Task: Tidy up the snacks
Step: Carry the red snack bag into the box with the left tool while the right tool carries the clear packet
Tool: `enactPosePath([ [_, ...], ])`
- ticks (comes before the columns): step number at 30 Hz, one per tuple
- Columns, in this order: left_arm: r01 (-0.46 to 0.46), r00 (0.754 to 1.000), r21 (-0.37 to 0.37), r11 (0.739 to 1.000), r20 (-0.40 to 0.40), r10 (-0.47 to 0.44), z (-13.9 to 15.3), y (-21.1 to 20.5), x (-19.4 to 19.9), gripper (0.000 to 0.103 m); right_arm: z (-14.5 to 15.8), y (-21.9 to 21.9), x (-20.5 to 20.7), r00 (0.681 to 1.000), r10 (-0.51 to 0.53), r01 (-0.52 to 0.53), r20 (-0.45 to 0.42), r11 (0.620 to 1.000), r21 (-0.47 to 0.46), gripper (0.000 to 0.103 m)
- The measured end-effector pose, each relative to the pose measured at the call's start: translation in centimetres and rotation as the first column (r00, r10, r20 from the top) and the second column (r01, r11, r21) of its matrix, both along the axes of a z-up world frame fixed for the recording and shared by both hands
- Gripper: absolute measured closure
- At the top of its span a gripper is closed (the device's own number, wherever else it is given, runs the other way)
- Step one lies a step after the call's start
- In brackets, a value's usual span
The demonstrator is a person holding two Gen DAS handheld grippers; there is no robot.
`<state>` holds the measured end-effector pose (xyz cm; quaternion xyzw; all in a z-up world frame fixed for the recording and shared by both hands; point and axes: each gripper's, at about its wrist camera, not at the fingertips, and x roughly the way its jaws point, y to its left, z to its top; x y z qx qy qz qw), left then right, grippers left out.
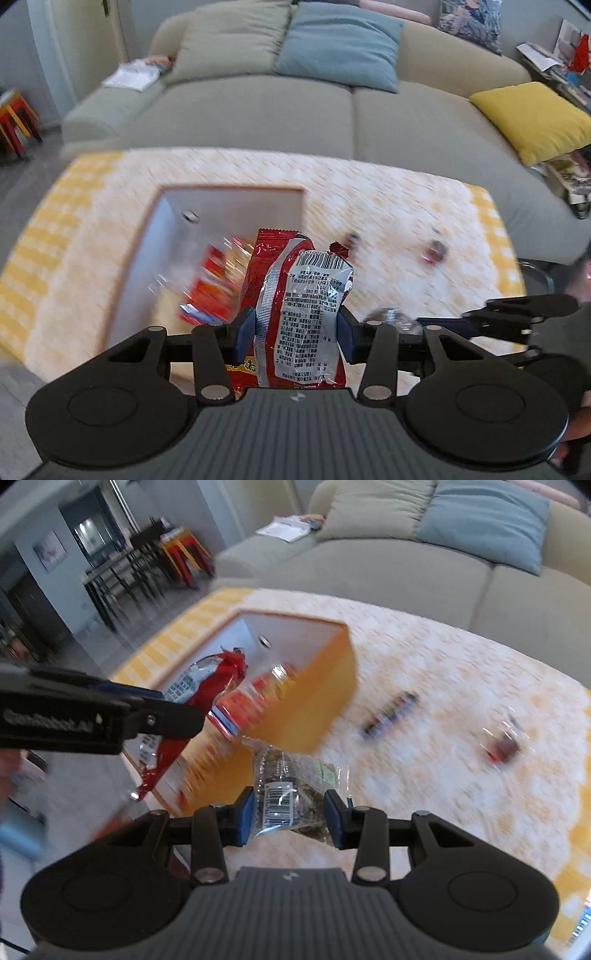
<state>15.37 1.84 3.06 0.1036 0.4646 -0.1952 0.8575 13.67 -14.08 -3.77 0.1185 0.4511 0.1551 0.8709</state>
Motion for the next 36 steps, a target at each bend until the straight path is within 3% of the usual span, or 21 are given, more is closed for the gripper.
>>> enactPosePath([
  [9, -0.034, 0.999, 0.088, 0.996, -0.022, 0.036, -2.4, 2.1, 9.2, 0.051, 0.9, 2.2, 7.8, 1.000, 0.001, -0.004, 0.029, 0.994, 0.111, 0.064],
  [13, 0.004, 1.000, 0.188, 0.982, -0.001, -0.004, -3.9, 2.2, 12.2, 0.051, -0.1, 2.7, 11.1, 1.000, -0.015, 0.019, -0.027, 0.983, 0.183, 0.064],
  [17, 0.034, 0.998, 0.227, 0.973, -0.060, -0.021, -6.3, 1.9, 15.0, 0.051, -2.0, 3.6, 13.3, 0.995, -0.014, 0.035, -0.101, 0.977, 0.209, 0.064],
  [26, 0.098, 0.983, 0.313, 0.945, -0.178, -0.043, -11.1, 0.8, 17.8, 0.050, -5.6, 4.5, 15.6, 0.978, -0.038, 0.078, -0.206, 0.979, 0.189, 0.064],
  [33, 0.117, 0.979, 0.315, 0.942, -0.194, -0.057, -11.8, 0.8, 18.0, 0.049, -5.8, 5.0, 16.1, 0.979, -0.036, 0.070, -0.200, 0.984, 0.165, 0.063],
  [36, 0.115, 0.978, 0.315, 0.942, -0.200, -0.052, -11.8, 0.7, 18.3, 0.043, -5.9, 5.0, 16.3, 0.978, -0.038, 0.074, -0.205, 0.982, 0.171, 0.061],
])
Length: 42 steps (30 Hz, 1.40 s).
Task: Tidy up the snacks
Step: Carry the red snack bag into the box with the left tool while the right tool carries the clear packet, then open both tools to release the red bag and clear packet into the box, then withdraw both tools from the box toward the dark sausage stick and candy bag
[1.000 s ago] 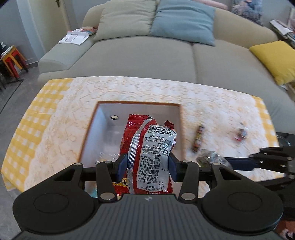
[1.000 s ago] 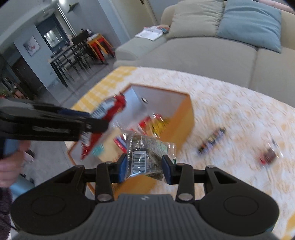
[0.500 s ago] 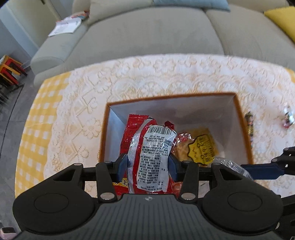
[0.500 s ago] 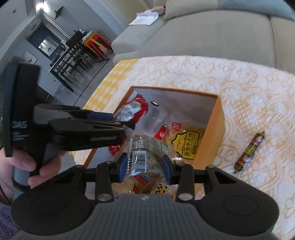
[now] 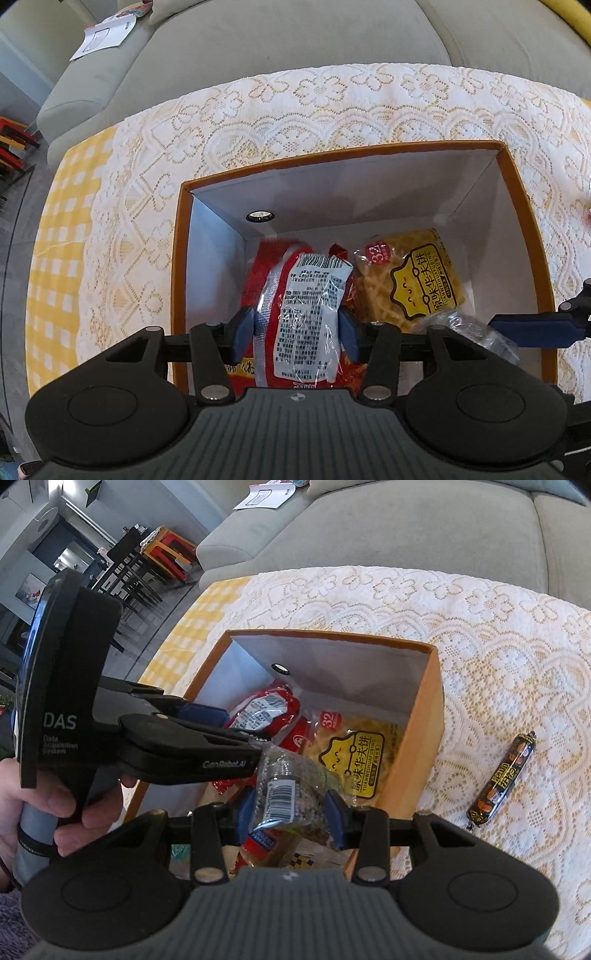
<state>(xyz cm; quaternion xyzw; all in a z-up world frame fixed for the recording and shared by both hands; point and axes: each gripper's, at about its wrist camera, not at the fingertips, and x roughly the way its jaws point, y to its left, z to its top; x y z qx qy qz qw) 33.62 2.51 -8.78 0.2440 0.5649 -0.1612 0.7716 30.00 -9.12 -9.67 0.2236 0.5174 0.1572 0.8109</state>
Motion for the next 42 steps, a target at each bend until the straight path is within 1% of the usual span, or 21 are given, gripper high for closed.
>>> enactPosePath([
  [1, -0.002, 1.000, -0.008, 1.000, -0.002, 0.002, 0.0, 0.0, 0.0, 0.041, 0.0, -0.1, 0.0, 1.000, -0.004, 0.004, -0.001, 1.000, 0.004, 0.060],
  [4, -0.007, 1.000, -0.036, 0.999, 0.006, 0.007, 0.5, 0.0, -0.1, 0.041, -0.1, -0.2, -0.1, 1.000, -0.009, 0.009, -0.004, 1.000, 0.012, 0.060],
  [9, -0.002, 1.000, -0.039, 0.999, 0.024, 0.003, 1.4, -0.5, -1.0, 0.041, 0.3, -0.3, -0.5, 1.000, -0.017, 0.017, 0.001, 1.000, 0.016, 0.060],
  [12, 0.005, 0.999, -0.043, 0.999, 0.034, -0.004, 2.1, -0.8, -1.7, 0.041, 0.7, -0.5, -0.9, 1.000, -0.025, 0.025, 0.008, 1.000, 0.013, 0.057],
  [20, 0.037, 0.997, -0.054, 0.998, 0.068, -0.033, 3.9, -2.1, -4.3, 0.041, 2.7, -1.1, -3.1, 0.998, -0.015, 0.015, 0.062, 1.000, 0.007, 0.057],
  [23, 0.029, 0.996, -0.046, 0.999, 0.091, -0.025, 4.6, -2.7, -5.5, 0.041, 3.4, -1.5, -4.2, 0.997, -0.010, 0.011, 0.081, 1.000, -0.003, 0.057],
  [26, 0.017, 0.993, -0.060, 0.998, 0.117, -0.010, 5.5, -2.9, -6.5, 0.041, 4.1, -2.2, -5.5, 0.994, -0.006, 0.010, 0.113, 0.999, -0.038, 0.057],
  [30, 0.017, 0.987, -0.089, 0.996, 0.163, -0.003, 6.8, -3.3, -8.5, 0.041, 4.6, -3.6, -7.6, 0.990, -0.024, 0.034, 0.141, 0.997, -0.065, 0.057],
  [33, 0.035, 0.978, -0.093, 0.995, 0.210, -0.015, 7.6, -4.2, -10.7, 0.041, 4.3, -5.2, -9.4, 0.989, -0.075, 0.082, 0.130, 0.995, -0.049, 0.057],
  [36, 0.062, 0.966, -0.127, 0.990, 0.257, -0.028, 8.2, -5.0, -13.1, 0.041, 4.0, -6.7, -11.5, 0.983, -0.122, 0.130, 0.137, 0.990, -0.051, 0.057],
  [38, 0.078, 0.960, -0.141, 0.987, 0.279, -0.036, 8.2, -5.8, -14.5, 0.041, 3.5, -7.7, -12.9, 0.979, -0.150, 0.159, 0.141, 0.986, -0.053, 0.056],
  [40, 0.099, 0.950, -0.148, 0.984, 0.307, -0.050, 8.0, -6.7, -16.2, 0.041, 2.8, -8.6, -14.1, 0.977, -0.172, 0.179, 0.126, 0.983, -0.047, 0.056],
  [42, 0.118, 0.946, -0.158, 0.980, 0.319, -0.063, 7.8, -7.5, -17.7, 0.041, 2.0, -9.6, -15.3, 0.976, -0.192, 0.198, 0.103, 0.979, -0.054, 0.056],
])
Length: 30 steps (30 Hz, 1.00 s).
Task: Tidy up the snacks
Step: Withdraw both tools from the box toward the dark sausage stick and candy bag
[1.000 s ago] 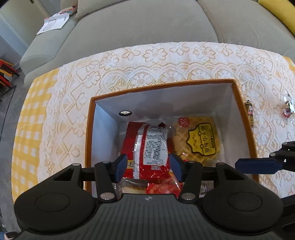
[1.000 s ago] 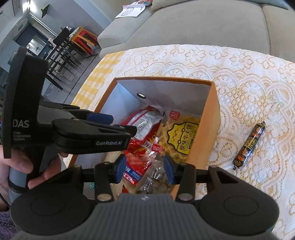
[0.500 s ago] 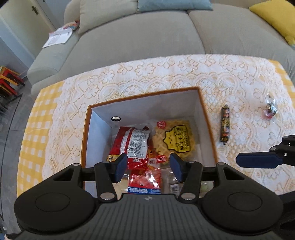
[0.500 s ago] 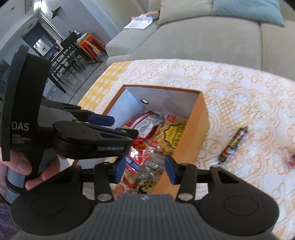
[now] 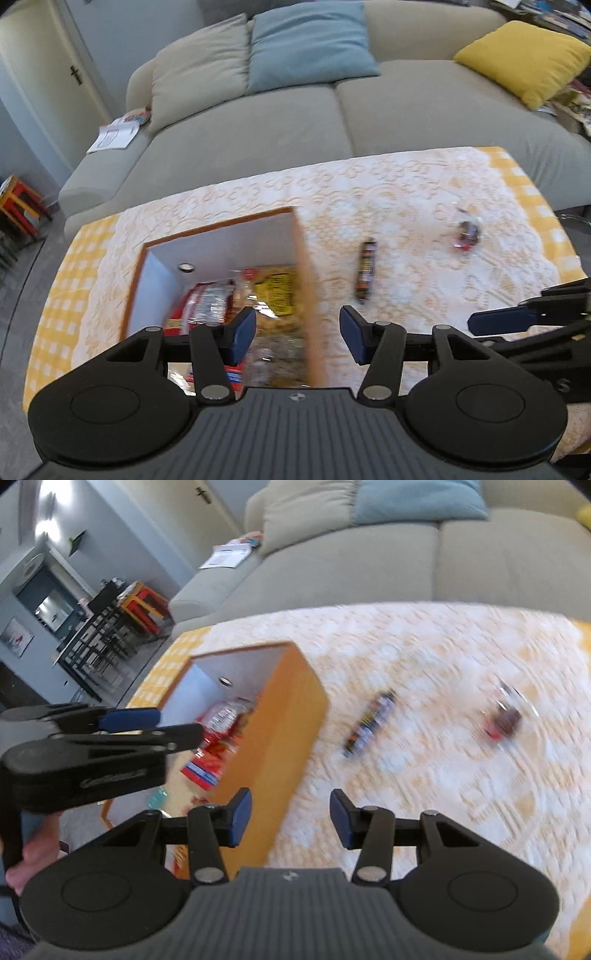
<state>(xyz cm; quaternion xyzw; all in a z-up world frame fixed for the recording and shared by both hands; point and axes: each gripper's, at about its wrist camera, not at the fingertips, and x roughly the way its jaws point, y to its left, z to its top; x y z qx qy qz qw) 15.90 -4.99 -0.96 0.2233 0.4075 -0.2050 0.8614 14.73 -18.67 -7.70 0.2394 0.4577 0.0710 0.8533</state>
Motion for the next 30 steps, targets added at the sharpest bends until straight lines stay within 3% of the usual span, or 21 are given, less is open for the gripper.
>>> enactPosePath([
  [9, -0.029, 0.999, -0.092, 0.995, -0.039, 0.026, -1.2, -2.2, -4.5, 0.041, -2.5, -2.8, -4.6, 0.997, -0.071, 0.068, -0.043, 0.996, -0.053, 0.056],
  [17, -0.026, 1.000, -0.109, 0.994, -0.005, 0.026, -4.2, -4.1, -7.4, 0.041, -3.9, -4.2, -8.0, 0.997, -0.073, 0.076, 0.022, 0.983, -0.167, 0.057],
  [23, -0.017, 1.000, -0.039, 0.999, -0.011, 0.016, -6.8, -5.5, -7.5, 0.041, -5.2, -4.7, -8.0, 0.998, -0.025, 0.044, 0.062, 0.946, -0.320, 0.057],
  [30, -0.031, 1.000, -0.042, 0.999, -0.003, 0.031, -8.1, -6.0, -5.5, 0.041, -6.7, -6.0, -6.8, 0.995, -0.032, 0.067, 0.098, 0.926, -0.370, 0.057],
])
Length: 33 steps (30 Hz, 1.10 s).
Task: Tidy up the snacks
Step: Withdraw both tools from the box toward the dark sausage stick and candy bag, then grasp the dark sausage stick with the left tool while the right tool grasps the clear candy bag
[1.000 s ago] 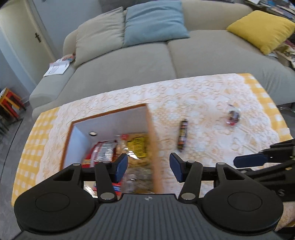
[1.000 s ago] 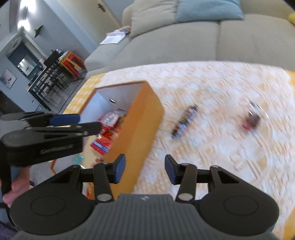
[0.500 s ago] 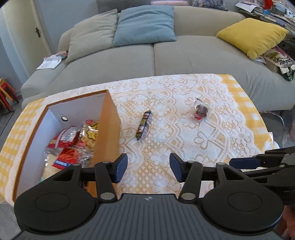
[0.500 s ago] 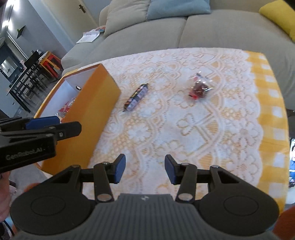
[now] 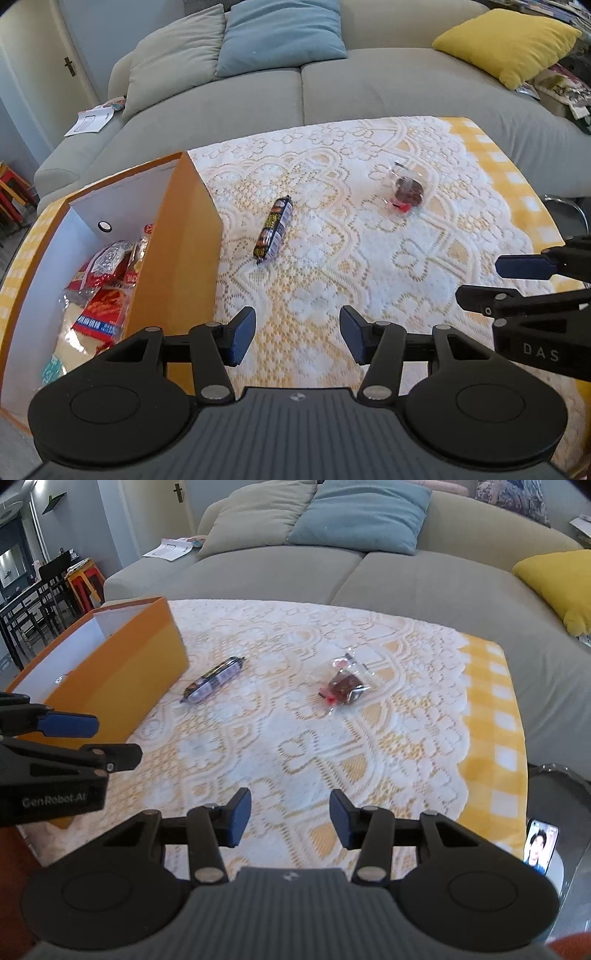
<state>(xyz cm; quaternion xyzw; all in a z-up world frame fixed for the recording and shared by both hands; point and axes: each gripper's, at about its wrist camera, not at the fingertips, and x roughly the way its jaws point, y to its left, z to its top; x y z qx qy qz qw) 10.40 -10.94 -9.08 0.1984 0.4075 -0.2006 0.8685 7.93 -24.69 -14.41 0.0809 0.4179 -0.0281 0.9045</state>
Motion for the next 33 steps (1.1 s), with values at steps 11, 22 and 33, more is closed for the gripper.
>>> enactPosePath([
  [11, 0.029, 0.998, 0.046, 0.999, 0.058, -0.031, -1.7, -2.6, 5.3, 0.041, -1.4, -0.7, 3.5, 0.997, 0.019, -0.014, 0.071, 0.997, -0.071, 0.057],
  [22, 0.093, 0.993, 0.075, 0.993, 0.069, -0.098, -3.4, -4.4, 9.8, 0.039, -2.8, -2.7, 6.5, 0.990, -0.014, 0.025, 0.141, 0.997, -0.078, 0.056],
  [33, 0.048, 0.999, 0.084, 0.995, -0.013, -0.047, -5.5, -4.8, 12.7, 0.039, -3.7, -3.1, 9.6, 0.987, -0.006, 0.028, 0.158, 0.991, -0.134, 0.045],
])
